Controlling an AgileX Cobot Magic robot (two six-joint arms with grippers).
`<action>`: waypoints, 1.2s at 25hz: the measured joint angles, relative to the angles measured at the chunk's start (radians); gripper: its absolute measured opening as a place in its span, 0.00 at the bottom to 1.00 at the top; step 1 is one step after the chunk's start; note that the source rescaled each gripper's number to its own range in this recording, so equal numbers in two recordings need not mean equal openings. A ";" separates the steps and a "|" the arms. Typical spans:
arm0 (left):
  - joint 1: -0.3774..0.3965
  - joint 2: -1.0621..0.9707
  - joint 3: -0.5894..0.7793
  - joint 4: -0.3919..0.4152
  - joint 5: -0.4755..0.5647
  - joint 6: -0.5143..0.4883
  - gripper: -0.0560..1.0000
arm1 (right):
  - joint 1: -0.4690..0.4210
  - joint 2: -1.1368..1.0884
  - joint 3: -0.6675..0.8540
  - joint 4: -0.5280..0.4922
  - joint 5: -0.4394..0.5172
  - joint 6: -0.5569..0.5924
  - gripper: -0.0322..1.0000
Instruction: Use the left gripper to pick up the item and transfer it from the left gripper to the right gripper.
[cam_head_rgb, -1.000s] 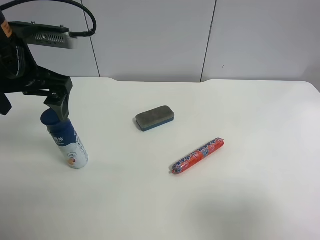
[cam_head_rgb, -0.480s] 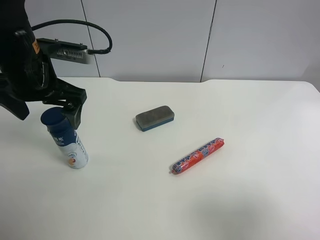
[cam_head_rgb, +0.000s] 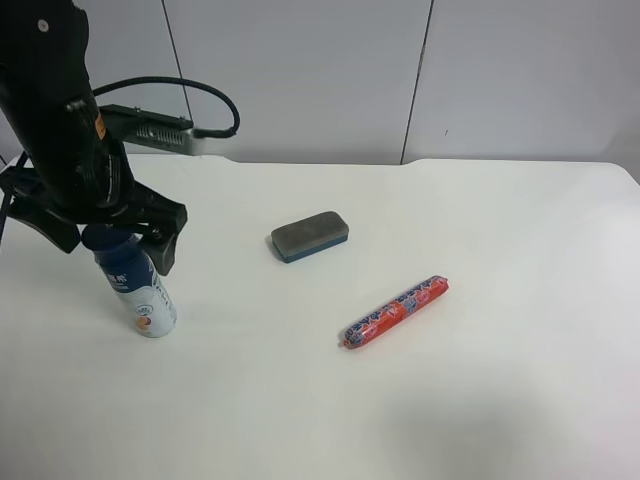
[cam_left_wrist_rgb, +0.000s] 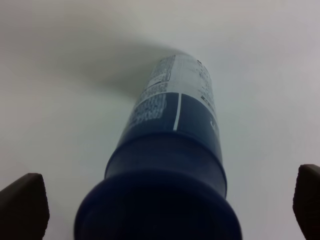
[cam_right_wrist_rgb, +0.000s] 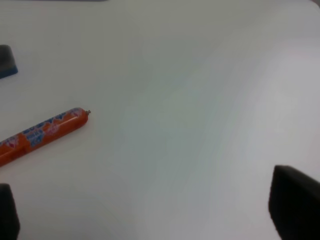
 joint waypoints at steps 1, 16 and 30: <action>0.000 0.000 0.013 0.000 -0.019 0.001 1.00 | 0.000 0.000 0.000 0.000 0.000 0.000 1.00; 0.000 0.012 0.064 0.000 -0.108 0.039 0.99 | 0.000 0.000 0.000 0.000 0.000 0.000 1.00; 0.000 0.012 0.065 -0.002 -0.107 0.056 0.05 | 0.000 0.000 0.000 0.000 0.000 0.000 1.00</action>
